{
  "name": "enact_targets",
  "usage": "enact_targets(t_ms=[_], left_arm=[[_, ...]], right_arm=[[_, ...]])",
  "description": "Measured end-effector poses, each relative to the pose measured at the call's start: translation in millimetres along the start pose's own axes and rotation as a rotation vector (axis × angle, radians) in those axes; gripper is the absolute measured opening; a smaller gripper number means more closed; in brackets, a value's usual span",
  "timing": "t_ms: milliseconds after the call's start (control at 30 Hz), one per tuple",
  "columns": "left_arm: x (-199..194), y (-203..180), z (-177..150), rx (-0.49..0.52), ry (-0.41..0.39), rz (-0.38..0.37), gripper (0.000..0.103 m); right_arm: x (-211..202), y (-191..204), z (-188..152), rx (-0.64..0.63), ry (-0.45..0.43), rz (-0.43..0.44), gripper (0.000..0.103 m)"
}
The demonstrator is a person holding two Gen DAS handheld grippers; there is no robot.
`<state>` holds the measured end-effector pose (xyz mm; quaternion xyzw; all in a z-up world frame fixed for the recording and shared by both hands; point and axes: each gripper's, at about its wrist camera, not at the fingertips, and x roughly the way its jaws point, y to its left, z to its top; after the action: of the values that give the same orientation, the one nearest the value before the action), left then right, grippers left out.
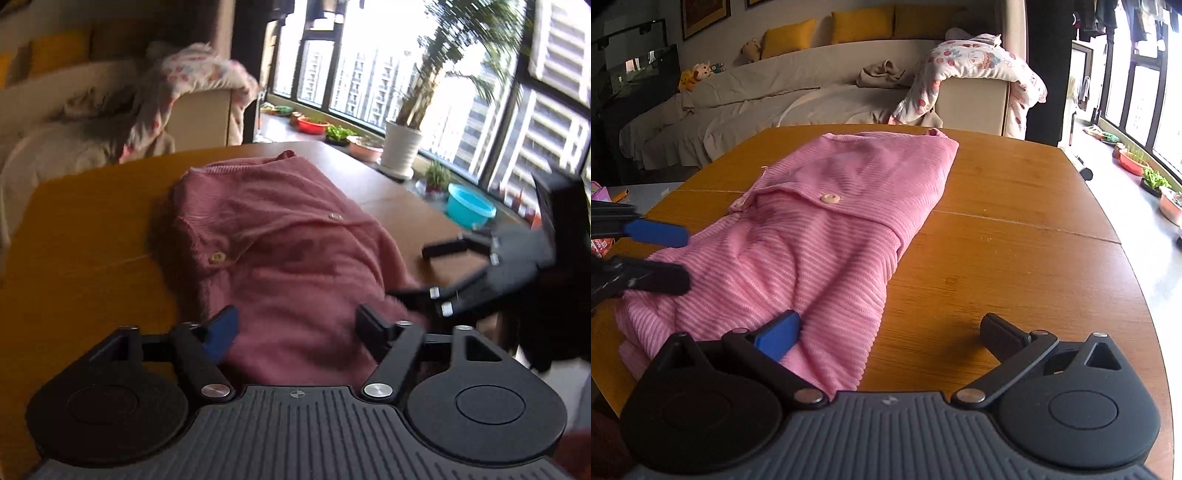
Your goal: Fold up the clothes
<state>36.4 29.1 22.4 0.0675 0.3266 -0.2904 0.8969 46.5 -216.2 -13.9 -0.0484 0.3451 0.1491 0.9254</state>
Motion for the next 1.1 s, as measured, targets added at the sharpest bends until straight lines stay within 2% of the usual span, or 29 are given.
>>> enact_targets(t_ms=[100, 200, 267, 333, 367, 433, 467, 533, 633, 667, 700, 733, 800, 900, 1100], left_arm=[[-6, -4, -10, 0.123, 0.047, 0.036, 0.071], [-14, 0, -20, 0.168, 0.067, 0.048, 0.075], [-22, 5, -24, 0.166, 0.059, 0.049, 0.08], [-30, 11, -25, 0.151, 0.043, 0.041, 0.084], [-34, 13, -26, 0.142, 0.032, 0.037, 0.087], [-41, 13, -26, 0.147, 0.021, 0.028, 0.088], [-44, 13, -26, 0.157, 0.017, 0.022, 0.089], [-52, 10, -25, 0.183, 0.015, 0.001, 0.093], [-62, 4, -24, 0.214, 0.014, -0.045, 0.094], [-63, 1, -24, 0.225, 0.013, -0.056, 0.095], [-63, -2, -25, 0.244, 0.016, -0.062, 0.095], [-62, -6, -27, 0.263, 0.019, -0.066, 0.095], [-57, -13, -30, 0.324, 0.036, -0.066, 0.097], [-41, -22, -35, 0.422, 0.063, -0.034, 0.097], [-1, -32, -31, 0.568, 0.026, 0.062, 0.098]], right_arm=[[-5, 4, -1, -0.036, -0.024, -0.011, 0.103], [-11, 8, -2, -0.074, -0.049, -0.021, 0.103], [-33, 21, -7, -0.199, -0.135, -0.014, 0.103], [-55, 38, -13, -0.317, -0.181, 0.07, 0.103], [-64, 46, -15, -0.358, -0.183, 0.135, 0.101], [-68, 62, -19, -0.416, -0.137, 0.237, 0.086], [-67, 71, -21, -0.446, -0.105, 0.282, 0.082], [-60, 86, -27, -0.52, -0.065, 0.304, 0.078], [-48, 98, -35, -0.62, -0.067, 0.25, 0.078], [-46, 97, -34, -0.615, -0.074, 0.24, 0.077], [-43, 97, -33, -0.591, -0.065, 0.234, 0.072], [-40, 91, -29, -0.535, -0.047, 0.239, 0.063], [-33, 77, -19, -0.39, -0.004, 0.273, 0.059], [-24, 51, -8, -0.175, 0.051, 0.359, 0.059], [-19, 30, -5, -0.02, 0.087, 0.43, 0.059]])
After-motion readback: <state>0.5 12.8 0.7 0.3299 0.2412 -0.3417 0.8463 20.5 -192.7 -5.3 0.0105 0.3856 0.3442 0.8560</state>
